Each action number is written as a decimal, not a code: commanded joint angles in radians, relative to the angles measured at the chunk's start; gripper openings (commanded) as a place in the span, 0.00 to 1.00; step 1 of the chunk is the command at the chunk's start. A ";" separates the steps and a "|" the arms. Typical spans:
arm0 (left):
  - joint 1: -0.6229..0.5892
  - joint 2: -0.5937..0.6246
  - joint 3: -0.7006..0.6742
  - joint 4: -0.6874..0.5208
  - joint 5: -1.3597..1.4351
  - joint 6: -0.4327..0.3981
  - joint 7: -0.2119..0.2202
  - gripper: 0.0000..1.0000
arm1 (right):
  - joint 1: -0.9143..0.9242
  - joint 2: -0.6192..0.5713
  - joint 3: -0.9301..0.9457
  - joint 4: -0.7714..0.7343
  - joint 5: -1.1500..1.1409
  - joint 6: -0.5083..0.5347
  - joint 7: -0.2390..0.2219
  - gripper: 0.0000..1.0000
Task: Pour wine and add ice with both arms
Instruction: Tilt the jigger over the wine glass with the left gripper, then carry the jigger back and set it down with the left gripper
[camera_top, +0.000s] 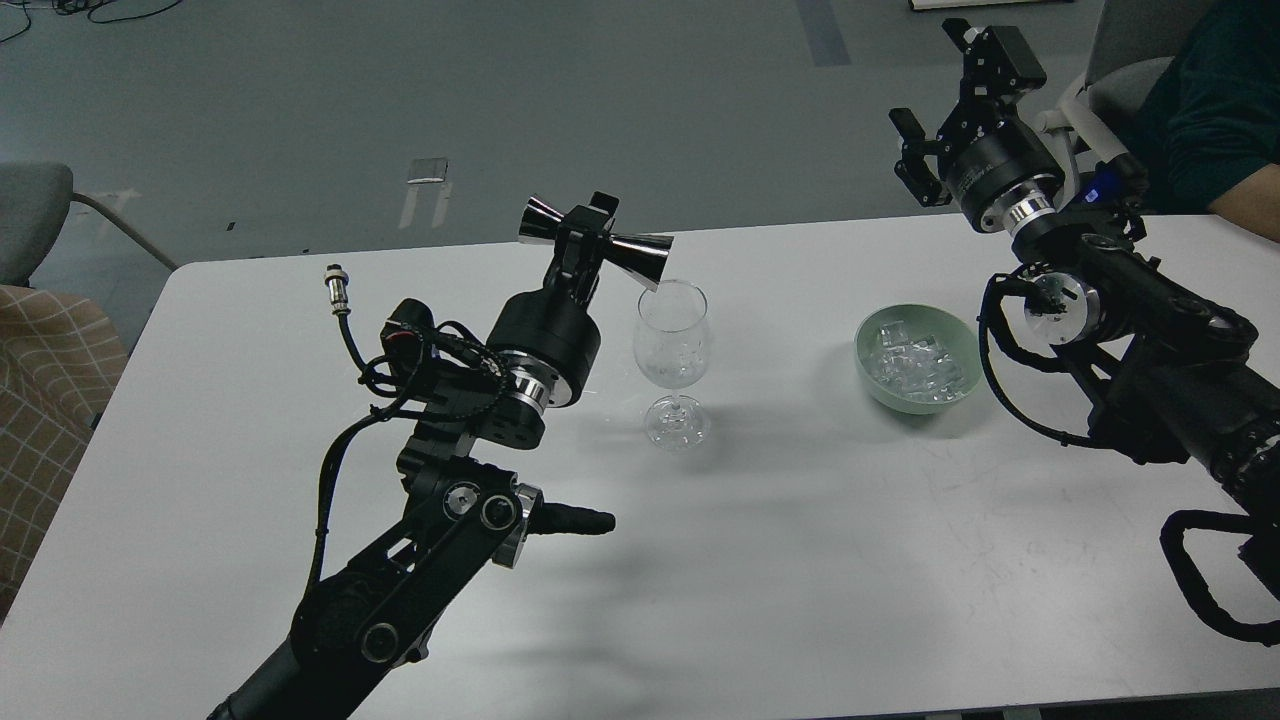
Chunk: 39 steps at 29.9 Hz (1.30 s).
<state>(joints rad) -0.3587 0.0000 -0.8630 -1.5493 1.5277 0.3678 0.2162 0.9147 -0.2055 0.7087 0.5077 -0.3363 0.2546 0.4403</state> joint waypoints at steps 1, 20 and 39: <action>0.001 0.000 0.012 0.000 0.089 0.002 -0.043 0.08 | 0.000 0.001 0.000 0.000 0.000 -0.001 0.000 1.00; 0.000 0.000 -0.646 -0.023 -1.128 0.063 0.058 0.10 | -0.005 0.000 0.000 0.002 -0.001 -0.005 -0.002 1.00; 0.299 0.000 -0.824 0.149 -1.359 -0.247 0.046 0.20 | -0.007 0.001 0.000 0.000 -0.003 -0.009 -0.003 1.00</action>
<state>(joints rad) -0.0625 -0.0001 -1.6881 -1.4282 0.1719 0.1304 0.2623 0.9083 -0.2041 0.7087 0.5092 -0.3381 0.2455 0.4371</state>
